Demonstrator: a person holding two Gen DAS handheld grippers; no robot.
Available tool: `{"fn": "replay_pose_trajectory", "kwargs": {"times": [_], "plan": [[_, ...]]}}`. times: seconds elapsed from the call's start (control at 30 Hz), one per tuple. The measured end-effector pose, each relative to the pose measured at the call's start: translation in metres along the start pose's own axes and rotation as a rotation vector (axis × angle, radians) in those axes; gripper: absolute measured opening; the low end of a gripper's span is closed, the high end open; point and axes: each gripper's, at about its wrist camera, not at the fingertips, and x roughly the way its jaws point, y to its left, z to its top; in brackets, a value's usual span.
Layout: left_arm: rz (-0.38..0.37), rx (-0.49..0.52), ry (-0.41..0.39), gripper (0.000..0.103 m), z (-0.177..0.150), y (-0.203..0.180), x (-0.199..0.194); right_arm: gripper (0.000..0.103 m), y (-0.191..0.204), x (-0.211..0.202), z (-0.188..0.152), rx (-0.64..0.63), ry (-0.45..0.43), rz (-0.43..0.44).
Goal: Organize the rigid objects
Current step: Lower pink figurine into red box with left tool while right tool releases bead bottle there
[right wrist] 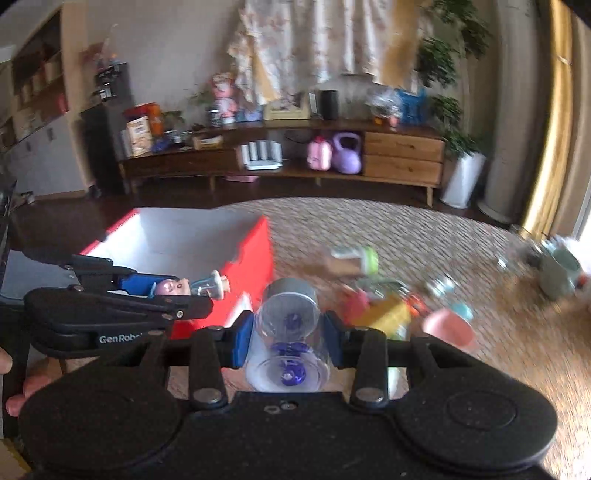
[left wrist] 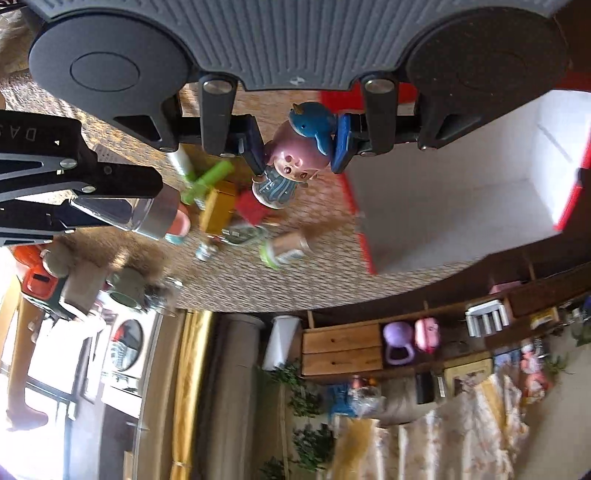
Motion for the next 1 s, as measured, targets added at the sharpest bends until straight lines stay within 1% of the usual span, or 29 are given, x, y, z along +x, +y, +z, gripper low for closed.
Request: {"fn": "replay_pose_trajectory", "kwargs": {"times": [0.13, 0.27, 0.47, 0.6, 0.73, 0.93, 1.0], "plan": [[0.044, -0.034, -0.007, 0.038, 0.006, 0.033, -0.007, 0.04, 0.025, 0.021, 0.018, -0.051, 0.0, 0.024], [0.097, -0.046, -0.002, 0.038, 0.012, 0.062, -0.009, 0.04, 0.049, 0.047, 0.033, -0.082, 0.017, 0.049], [0.162, -0.051, 0.023, 0.038, 0.02, 0.105, 0.001, 0.04, 0.083, 0.088, 0.045, -0.131, 0.057, 0.077], [0.195, -0.056, 0.068, 0.038, 0.023, 0.132, 0.018, 0.04, 0.103, 0.119, 0.05, -0.16, 0.099, 0.085], [0.225, -0.057, 0.131, 0.038, 0.024, 0.154, 0.041, 0.04, 0.117, 0.149, 0.054, -0.185, 0.148, 0.09], [0.296, -0.038, 0.204, 0.038, 0.021, 0.181, 0.074, 0.04, 0.13, 0.191, 0.053, -0.225, 0.238, 0.089], [0.297, -0.04, 0.237, 0.038, 0.021, 0.189, 0.083, 0.04, 0.133, 0.201, 0.052, -0.244, 0.26, 0.086]]}}
